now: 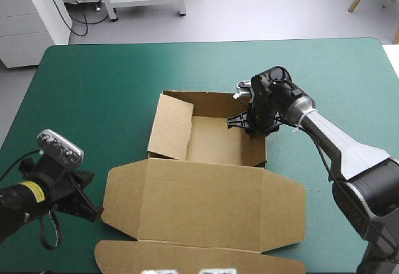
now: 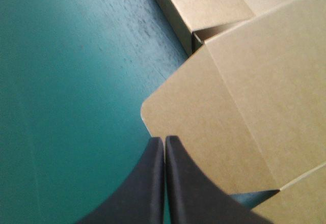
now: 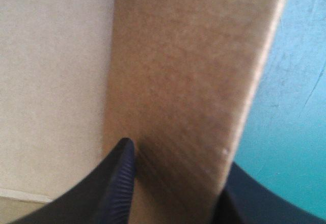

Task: Fold the box

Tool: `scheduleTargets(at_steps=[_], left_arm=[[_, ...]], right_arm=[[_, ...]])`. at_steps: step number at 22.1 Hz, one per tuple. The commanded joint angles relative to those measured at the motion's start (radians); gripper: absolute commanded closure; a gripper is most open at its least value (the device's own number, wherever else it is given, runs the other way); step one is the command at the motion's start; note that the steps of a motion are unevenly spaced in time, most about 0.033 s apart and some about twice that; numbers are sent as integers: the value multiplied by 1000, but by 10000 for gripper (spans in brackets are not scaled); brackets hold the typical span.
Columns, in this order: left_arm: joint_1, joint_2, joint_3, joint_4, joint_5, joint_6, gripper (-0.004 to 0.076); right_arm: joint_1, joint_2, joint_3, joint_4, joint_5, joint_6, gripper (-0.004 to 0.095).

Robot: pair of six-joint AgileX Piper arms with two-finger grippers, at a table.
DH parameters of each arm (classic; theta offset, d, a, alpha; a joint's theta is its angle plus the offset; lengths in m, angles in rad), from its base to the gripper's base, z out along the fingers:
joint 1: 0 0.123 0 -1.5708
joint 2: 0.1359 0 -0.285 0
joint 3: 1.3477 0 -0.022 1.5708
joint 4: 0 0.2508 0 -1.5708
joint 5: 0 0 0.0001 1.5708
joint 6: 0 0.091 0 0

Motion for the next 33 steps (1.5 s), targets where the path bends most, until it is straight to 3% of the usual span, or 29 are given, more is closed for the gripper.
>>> scheduleTargets(at_steps=[1,2,10,15,18,22,28,33], left_arm=[[-1,-81,108,-2,-75,-1,734],[-1,-99,138,-2,-75,-1,734],[-1,-305,441,-2,-98,-32,734],[-1,-396,504,-2,-98,-32,734],[-1,-435,504,-2,-100,-32,734],[-1,-440,504,-4,-100,-32,734],[-1,-440,504,-4,-100,-32,734],[-1,-440,504,-4,-100,-32,734]], right_arm=[[-7,-43,-18,7,-12,-37,828],[-7,-43,-18,7,-12,-39,933],[-7,-43,-18,-23,-14,-39,927],[-58,-49,-20,-36,-49,-4,927],[-188,-80,-24,-77,-12,-38,928],[-439,-166,-26,-94,-12,-122,927],[-991,-214,-26,-101,-12,-250,927],[-1177,-212,-26,-28,-33,-225,927]])
